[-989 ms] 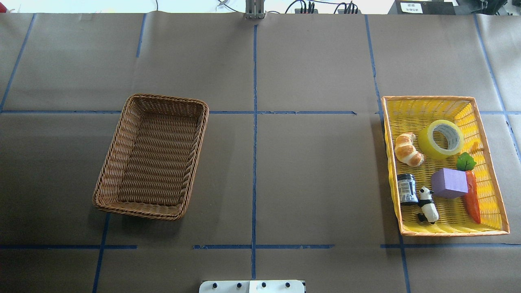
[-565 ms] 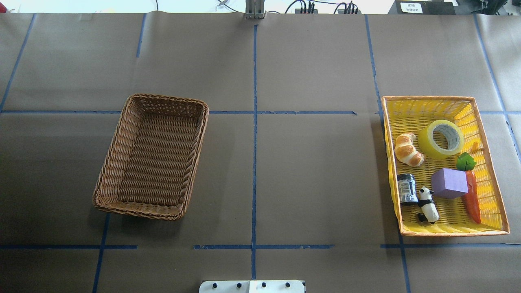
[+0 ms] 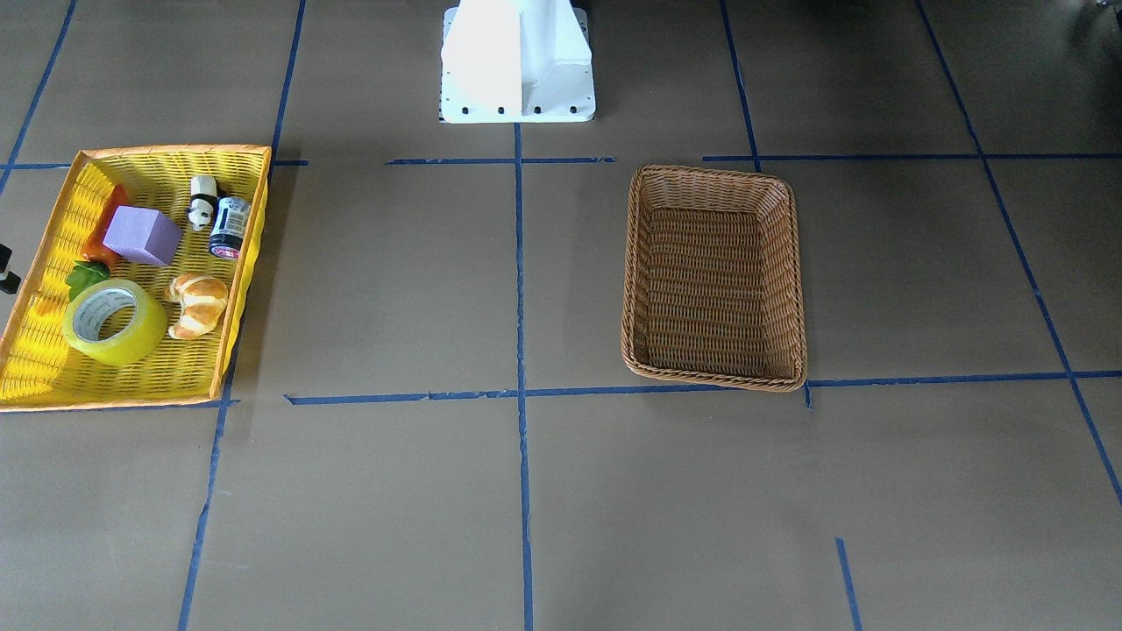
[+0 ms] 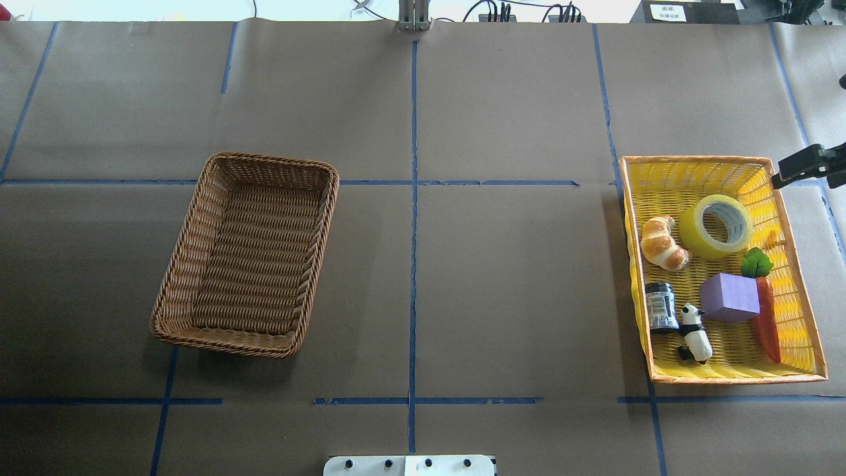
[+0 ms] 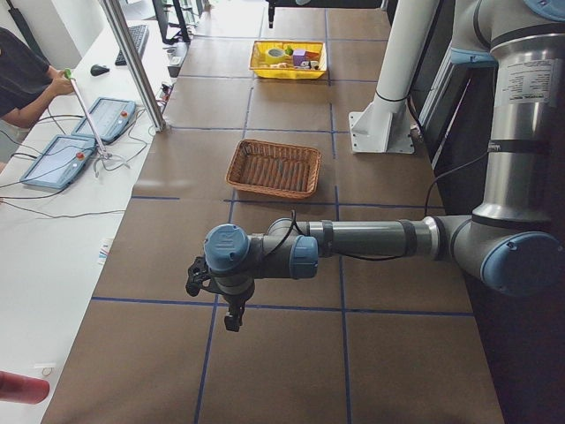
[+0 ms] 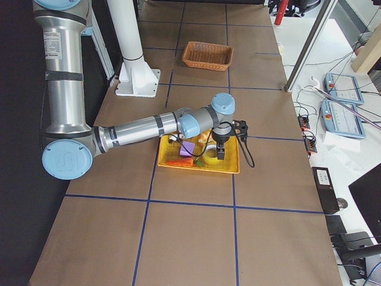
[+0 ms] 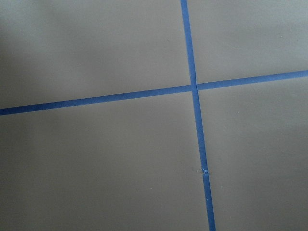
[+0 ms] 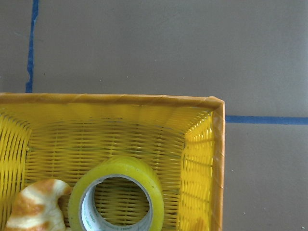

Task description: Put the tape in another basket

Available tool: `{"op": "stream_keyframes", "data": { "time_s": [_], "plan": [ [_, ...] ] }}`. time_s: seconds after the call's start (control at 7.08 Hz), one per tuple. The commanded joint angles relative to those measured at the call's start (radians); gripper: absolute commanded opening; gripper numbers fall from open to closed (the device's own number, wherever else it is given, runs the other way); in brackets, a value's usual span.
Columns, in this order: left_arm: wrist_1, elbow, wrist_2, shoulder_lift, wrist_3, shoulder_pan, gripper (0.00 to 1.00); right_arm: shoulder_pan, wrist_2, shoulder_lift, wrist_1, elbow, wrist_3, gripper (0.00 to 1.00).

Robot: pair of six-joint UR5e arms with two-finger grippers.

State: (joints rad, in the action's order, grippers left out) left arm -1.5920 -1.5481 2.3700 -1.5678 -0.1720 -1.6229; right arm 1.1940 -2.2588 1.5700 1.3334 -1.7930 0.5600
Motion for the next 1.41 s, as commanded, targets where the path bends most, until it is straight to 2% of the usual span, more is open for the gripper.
{"op": "stream_keyframes", "data": {
  "time_s": [0.0,0.14,0.28,1.13,1.27],
  "plan": [
    [-0.002,-0.001,0.000,0.000,0.002,0.000,1.00,-0.108,0.083,0.002,-0.161,0.081,0.125,1.00],
    [-0.006,-0.001,0.000,0.000,0.003,0.000,1.00,-0.137,0.100,-0.001,-0.230,0.136,0.135,1.00],
    [-0.006,-0.001,0.000,0.000,0.003,0.000,1.00,-0.140,0.097,-0.008,-0.244,0.171,0.133,1.00],
    [-0.006,-0.001,0.000,-0.001,0.005,0.000,1.00,-0.200,0.093,-0.025,-0.244,0.215,0.133,1.00],
    [-0.006,-0.001,0.000,-0.002,0.005,0.000,1.00,-0.200,0.093,-0.025,-0.244,0.215,0.135,0.77]
  ]
}}
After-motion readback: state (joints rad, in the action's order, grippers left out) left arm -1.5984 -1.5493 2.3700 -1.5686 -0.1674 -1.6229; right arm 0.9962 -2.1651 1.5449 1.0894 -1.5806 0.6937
